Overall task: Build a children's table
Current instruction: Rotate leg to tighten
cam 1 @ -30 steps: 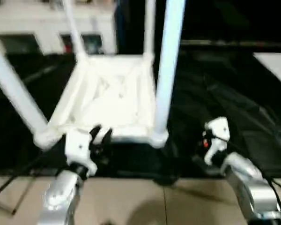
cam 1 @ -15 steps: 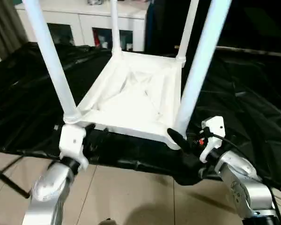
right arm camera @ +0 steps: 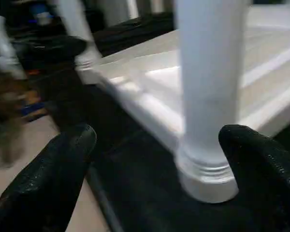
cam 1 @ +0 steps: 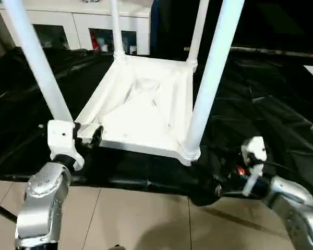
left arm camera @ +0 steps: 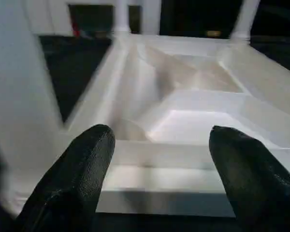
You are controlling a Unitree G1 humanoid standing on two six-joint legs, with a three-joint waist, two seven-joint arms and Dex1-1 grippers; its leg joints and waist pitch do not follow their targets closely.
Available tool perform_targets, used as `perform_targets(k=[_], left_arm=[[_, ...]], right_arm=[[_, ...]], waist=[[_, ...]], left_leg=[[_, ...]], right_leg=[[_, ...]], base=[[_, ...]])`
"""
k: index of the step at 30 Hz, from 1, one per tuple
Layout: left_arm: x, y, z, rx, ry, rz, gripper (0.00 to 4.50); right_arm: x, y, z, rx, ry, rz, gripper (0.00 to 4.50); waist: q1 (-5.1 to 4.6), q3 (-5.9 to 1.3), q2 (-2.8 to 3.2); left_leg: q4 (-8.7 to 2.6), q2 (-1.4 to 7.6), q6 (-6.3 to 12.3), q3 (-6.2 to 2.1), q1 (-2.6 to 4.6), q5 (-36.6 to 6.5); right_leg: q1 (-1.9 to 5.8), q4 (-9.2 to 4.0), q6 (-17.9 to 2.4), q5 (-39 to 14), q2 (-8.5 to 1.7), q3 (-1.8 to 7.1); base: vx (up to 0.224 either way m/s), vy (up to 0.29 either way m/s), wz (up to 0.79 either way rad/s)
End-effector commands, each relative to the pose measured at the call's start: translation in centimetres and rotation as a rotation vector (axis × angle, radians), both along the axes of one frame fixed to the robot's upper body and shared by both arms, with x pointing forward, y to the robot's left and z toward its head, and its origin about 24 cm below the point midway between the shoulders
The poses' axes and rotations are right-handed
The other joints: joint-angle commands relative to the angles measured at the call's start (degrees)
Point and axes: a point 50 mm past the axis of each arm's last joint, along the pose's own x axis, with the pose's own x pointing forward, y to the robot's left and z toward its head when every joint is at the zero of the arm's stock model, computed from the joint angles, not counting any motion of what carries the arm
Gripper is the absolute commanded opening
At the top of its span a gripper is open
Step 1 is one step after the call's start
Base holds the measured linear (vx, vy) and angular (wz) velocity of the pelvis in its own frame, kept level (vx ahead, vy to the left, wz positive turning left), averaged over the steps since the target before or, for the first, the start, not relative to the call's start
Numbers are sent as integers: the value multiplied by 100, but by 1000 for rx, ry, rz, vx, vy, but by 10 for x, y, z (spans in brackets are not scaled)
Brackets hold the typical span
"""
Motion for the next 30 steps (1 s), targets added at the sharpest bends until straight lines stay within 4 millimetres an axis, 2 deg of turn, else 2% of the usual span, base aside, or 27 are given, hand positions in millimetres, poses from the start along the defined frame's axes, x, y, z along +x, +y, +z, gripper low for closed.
perform_targets(k=[1, 2, 3, 4, 5, 6, 7, 8, 9, 10, 11, 13, 14, 15, 17, 19, 20, 22, 23, 26, 30], left_arm=[[-8, -12, 5, -78, -13, -106, 396], [-9, -13, 5, -85, -11, -116, 396], [-13, -13, 3, -73, 2, -145, 411], [-16, -13, 2, -66, 10, -156, 424], [-19, -9, 0, -54, 26, -156, 435], [-22, -5, -1, -41, 38, -146, 435], [-26, 4, -4, -18, 62, -118, 441], [-27, 7, -4, -8, 65, -111, 446], [-28, 13, -4, 1, 69, -98, 446], [-28, 13, -4, 1, 69, -98, 446], [-30, 17, -4, 3, 72, -88, 446], [-32, 22, -3, 13, 74, -80, 446], [-33, 24, -2, 23, 72, -74, 446], [-32, 29, 0, 47, 59, -49, 446], [-30, 29, 3, 64, 44, -34, 446], [-27, 28, 5, 74, 34, -27, 446], [-24, 26, 6, 72, 23, -23, 446], [-22, 24, 6, 67, 16, -20, 446], [-21, 23, 6, 66, 16, -20, 446], [-22, 20, 3, 59, 24, -39, 446], [-21, 17, 0, 54, 33, -59, 446]], right_arm=[[8, 10, 3, 25, 1, 62, 450], [9, 10, 3, 26, 0, 66, 450], [15, 14, 3, 30, -5, 71, 450], [18, 16, 3, 36, -5, 76, 450], [24, 21, 3, 50, -5, 83, 450], [31, 25, 1, 57, 5, 92, 450], [40, 35, -2, 87, 30, 134, 450], [42, 38, -3, 85, 35, 148, 450], [45, 45, -6, 90, 51, 186, 450], [45, 45, -6, 90, 51, 186, 450], [46, 50, -8, 87, 61, 215, 450], [47, 54, -9, 76, 63, 248, 450], [47, 55, -9, 66, 58, 253, 450], [50, 54, -8, 45, 28, 226, 450], [57, 48, -7, 7, -17, 163, 450], [60, 43, -6, -10, -40, 130, 450], [64, 39, -3, -27, -86, 78, 450], [69, 35, 2, -36, -147, 23, 450], [70, 35, 3, -37, -163, 12, 450], [76, 38, 11, 0, -189, -25, 450], [81, 58, 11, -5, -188, 92, 450]], waist=[[50, -308, -2], [55, -334, -4], [43, -353, -3], [45, -376, -6], [38, -366, 15], [28, -378, 9], [3, -344, -16], [-16, -326, -8], [3, -312, 2], [11, -302, 18], [45, -292, 2], [60, -293, -16], [95, -305, 26], [110, -306, -12], [171, -309, -3], [183, -309, -18], [205, -309, -2], [204, -302, -10], [219, -322, -17], [188, -338, -20], [125, -348, -8]], left_leg=[[-494, 456, 390, -182, -61, -1035], [-467, 454, 404, -182, -61, -894], [-452, 447, 490, -183, -104, -573], [-395, 440, 602, -152, -86, -299], [-391, 429, 652, -154, -111, -210], [-371, 419, 698, -147, -119, -159], [-383, 401, 732, -139, -136, -345], [-387, 400, 709, -136, -129, -479], [-398, 415, 622, -127, -90, -680], [-407, 430, 577, -122, -69, -767], [-432, 463, 452, -117, -41, -906], [-448, 475, 405, -115, -36, -910], [-444, 485, 363, -115, -10, -888], [-452, 492, 349, -109, -16, -839], [-460, 503, 266, -81, 19, -872], [-472, 499, 204, -61, 29, -971], [-467, 497, 181, -49, 41, -1001], [-482, 502, 138, -50, 22, -1025], [-479, 496, 111, -55, 19, -990], [-464, 470, 172, -56, -16, -835], [-446, 475, 277, -59, -42, -756]], right_leg=[[177, -442, -1017, -1426, -604, 345], [183, -398, -1104, -1252, -617, 339], [200, -357, -1193, -897, -591, 320], [166, -311, -1274, -447, -562, 328], [168, -290, -1299, -285, -547, 325], [174, -270, -1347, -155, -546, 316], [172, -299, -1385, -424, -549, 292], [158, -325, -1393, -659, -555, 294], [139, -369, -1338, -1115, -552, 292], [124, -392, -1311, -1268, -546, 298], [107, -402, -1232, -1494, -530, 297], [108, -397, -1202, -1461, -529, 302], [88, -375, -1213, -1329, -525, 309], [88, -342, -1222, -1173, -519, 315], [59, -339, -1218, -1084, -524, 317], [67, -331, -1195, -1142, -524, 323], [55, -336, -1149, -1159, -528, 333], [63, -343, -1112, -1201, -547, 338], [85, -330, -1082, -1160, -552, 336], [111, -295, -1096, -916, -535, 333], [126, -280, -1196, -806, -541, 317]], base=[[0, 0, 0], [50, -27, -5], [50, -27, -5], [0, 0, 0], [0, 0, 0], [0, 0, 0], [0, 0, 0], [0, 0, 0], [0, 0, 0], [0, 0, 0], [0, 0, 0], [0, 0, 0], [0, 0, 0], [0, 0, 0], [0, 0, 0], [0, 0, 0], [0, 0, 0], [0, 0, 0], [0, 0, 0], [0, 0, 0], [0, 0, 0]])
